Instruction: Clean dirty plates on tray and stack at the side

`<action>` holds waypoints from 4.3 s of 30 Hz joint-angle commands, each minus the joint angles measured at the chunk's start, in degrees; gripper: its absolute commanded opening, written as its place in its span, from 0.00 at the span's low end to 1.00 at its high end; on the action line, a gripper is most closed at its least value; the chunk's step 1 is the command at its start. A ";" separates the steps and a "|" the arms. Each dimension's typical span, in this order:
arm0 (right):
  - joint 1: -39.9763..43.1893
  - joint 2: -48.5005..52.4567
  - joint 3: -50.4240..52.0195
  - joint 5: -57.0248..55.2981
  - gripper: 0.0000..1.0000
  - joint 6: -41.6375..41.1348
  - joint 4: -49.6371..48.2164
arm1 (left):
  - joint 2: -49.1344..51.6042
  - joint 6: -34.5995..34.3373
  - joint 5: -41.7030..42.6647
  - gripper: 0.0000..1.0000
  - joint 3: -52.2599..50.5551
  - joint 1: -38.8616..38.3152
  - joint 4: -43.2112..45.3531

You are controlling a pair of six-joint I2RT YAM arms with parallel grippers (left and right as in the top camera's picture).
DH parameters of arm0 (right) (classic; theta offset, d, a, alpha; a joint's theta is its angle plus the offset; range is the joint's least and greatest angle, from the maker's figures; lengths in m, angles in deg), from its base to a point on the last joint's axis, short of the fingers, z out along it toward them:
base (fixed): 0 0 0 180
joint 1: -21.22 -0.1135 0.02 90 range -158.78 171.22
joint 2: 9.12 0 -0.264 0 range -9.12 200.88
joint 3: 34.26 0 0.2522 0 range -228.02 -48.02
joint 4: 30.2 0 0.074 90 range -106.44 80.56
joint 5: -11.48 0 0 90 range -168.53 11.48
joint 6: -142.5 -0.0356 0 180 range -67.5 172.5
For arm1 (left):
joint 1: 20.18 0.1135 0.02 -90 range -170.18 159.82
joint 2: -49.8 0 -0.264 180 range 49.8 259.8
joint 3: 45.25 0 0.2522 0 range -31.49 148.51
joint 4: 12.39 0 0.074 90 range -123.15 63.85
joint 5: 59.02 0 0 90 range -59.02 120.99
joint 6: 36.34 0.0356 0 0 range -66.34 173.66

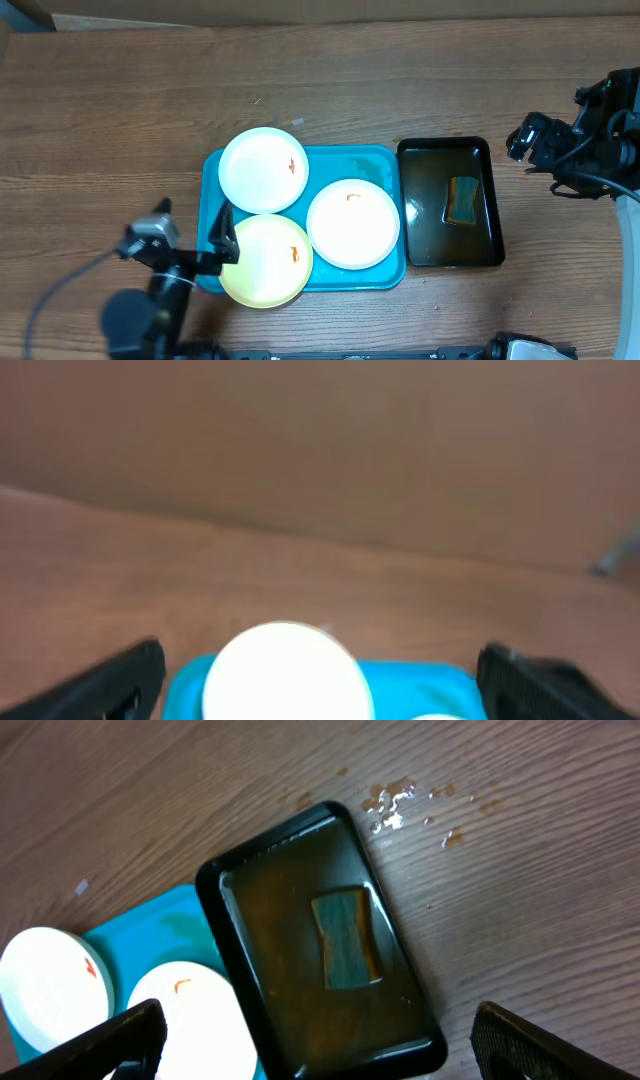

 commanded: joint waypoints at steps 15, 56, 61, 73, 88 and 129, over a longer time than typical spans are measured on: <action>-0.15 1.38 -1.53 -0.31 1.00 -0.09 6.56 | 54.07 -0.24 27.65 1.00 66.29 -0.44 -50.56; -0.15 1.70 0.70 0.13 1.00 -0.28 4.66 | 87.21 -10.71 -6.75 0.30 36.20 -31.04 -25.73; -0.15 1.70 0.70 0.13 1.00 -0.31 4.66 | 90.36 -10.67 -6.40 0.30 36.20 -32.15 -25.03; -0.15 1.70 0.70 0.13 1.00 -0.28 4.66 | 91.69 -4.44 -8.52 0.04 36.20 -32.39 -20.26; -0.15 1.70 0.70 0.13 1.00 -0.28 4.66 | 91.67 2.19 -13.81 0.46 47.50 -32.41 -25.90; -0.15 1.70 0.70 0.13 1.00 -0.28 4.66 | 91.78 -64.46 -16.15 0.36 38.84 -52.76 -32.98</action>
